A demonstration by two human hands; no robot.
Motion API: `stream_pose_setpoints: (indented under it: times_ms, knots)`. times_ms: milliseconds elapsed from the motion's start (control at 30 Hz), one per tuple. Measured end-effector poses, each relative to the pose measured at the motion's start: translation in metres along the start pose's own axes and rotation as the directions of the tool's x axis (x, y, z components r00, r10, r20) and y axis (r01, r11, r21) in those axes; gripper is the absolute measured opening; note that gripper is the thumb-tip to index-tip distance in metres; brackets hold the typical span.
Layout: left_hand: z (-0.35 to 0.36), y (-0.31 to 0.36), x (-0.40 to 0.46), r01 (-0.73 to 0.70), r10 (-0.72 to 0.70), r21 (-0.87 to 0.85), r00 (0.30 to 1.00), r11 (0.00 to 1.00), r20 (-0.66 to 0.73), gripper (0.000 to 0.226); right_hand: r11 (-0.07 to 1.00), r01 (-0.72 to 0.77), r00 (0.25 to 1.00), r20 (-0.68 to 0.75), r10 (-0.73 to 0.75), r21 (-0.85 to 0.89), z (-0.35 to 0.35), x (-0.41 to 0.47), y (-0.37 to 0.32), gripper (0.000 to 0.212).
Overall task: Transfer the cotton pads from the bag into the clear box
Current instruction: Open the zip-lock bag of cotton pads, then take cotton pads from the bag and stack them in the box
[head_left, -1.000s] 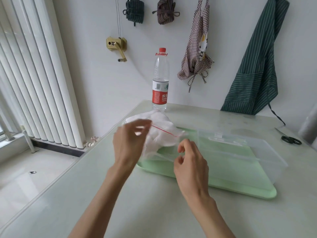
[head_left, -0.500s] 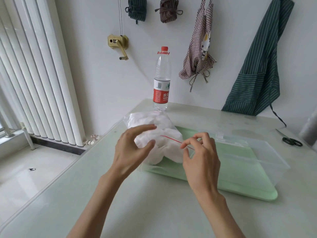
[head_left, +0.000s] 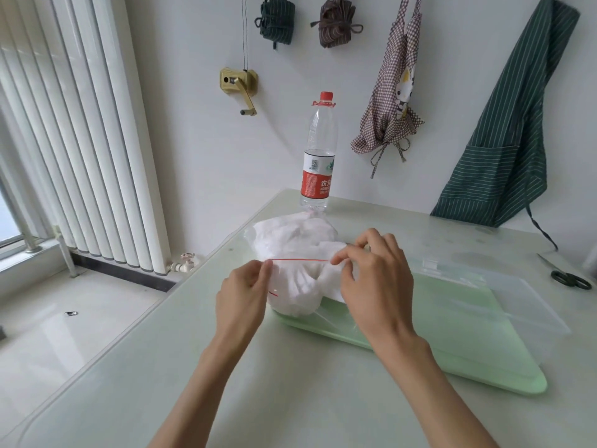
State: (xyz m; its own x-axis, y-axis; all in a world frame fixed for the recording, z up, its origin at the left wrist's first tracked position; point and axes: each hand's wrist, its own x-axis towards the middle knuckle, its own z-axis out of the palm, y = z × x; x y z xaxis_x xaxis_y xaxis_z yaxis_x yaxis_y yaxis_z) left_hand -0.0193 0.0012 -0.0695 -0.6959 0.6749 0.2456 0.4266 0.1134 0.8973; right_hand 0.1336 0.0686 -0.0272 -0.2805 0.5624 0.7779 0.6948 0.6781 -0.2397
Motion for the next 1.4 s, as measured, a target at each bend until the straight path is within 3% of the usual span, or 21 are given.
stream_pose_setpoints:
  times_ms: [167, 300, 367, 467, 500, 633, 867, 1167, 1267, 1333, 1400]
  knots:
    - [0.007, -0.007, 0.001, 0.024, -0.008, -0.152, 0.994, 0.988, 0.109, 0.046, 0.999, 0.019, 0.989, 0.149, -0.013, -0.038, 0.005, -0.023, -0.006, 0.001]
    - [0.006, -0.007, 0.001, 0.100, -0.049, -0.234, 0.975, 0.967, 0.216, 0.041, 0.973, -0.010, 0.957, 0.281, 0.077, -0.232, 0.013, -0.022, -0.015, 0.024]
    - [0.004, -0.008, 0.002, 0.117, -0.072, -0.215, 0.975, 0.970, 0.208, 0.034, 0.972, -0.001, 0.920, 0.380, 0.093, -0.236, 0.017, -0.015, -0.021, 0.033]
    - [0.000, -0.004, 0.001, -0.060, 0.059, -0.019, 0.997, 0.998, -0.054, 0.008, 0.991, -0.004, 0.915, 0.399, 0.057, -0.131, 0.022, -0.009, -0.027, 0.030]
    - [-0.001, -0.001, 0.000, -0.143, 0.142, -0.001, 0.984, 0.990, -0.111, 0.014, 0.996, -0.010, 0.917, 0.396, 0.046, -0.091, 0.023, -0.008, -0.029, 0.028]
    - [-0.001, 0.000, -0.001, -0.353, 0.353, 0.132, 0.935, 0.926, 0.019, 0.026, 0.998, -0.060, 0.880, 0.471, 0.067, -0.030, 0.025, -0.011, -0.023, 0.022]
    - [-0.001, -0.006, 0.000, -0.368, 0.327, 0.186, 0.920, 0.911, 0.216, 0.041, 0.932, -0.320, 0.793, 0.587, 0.164, 0.172, 0.013, 0.003, -0.002, 0.014]
    - [0.010, -0.009, 0.001, -0.306, 0.282, 0.238, 0.951, 0.922, 0.129, 0.048, 0.901, -0.317, 0.841, 0.526, 0.123, 0.296, 0.005, 0.011, 0.005, 0.008]
    - [0.011, -0.010, 0.001, -0.300, 0.282, 0.200, 0.953, 0.933, 0.115, 0.047, 0.765, -0.464, 0.825, 0.532, 0.190, 0.447, -0.004, 0.019, 0.008, 0.006]
    - [0.011, -0.009, -0.001, -0.314, 0.298, 0.160, 0.947, 0.936, 0.117, 0.046, 0.543, -0.628, 0.751, 0.616, 0.237, 0.557, -0.011, 0.025, 0.012, 0.005]
    - [0.011, -0.006, -0.001, -0.315, 0.304, 0.108, 0.947, 0.943, 0.107, 0.041, 0.258, -0.752, 0.656, 0.730, 0.194, 0.607, -0.018, 0.029, 0.018, 0.007]
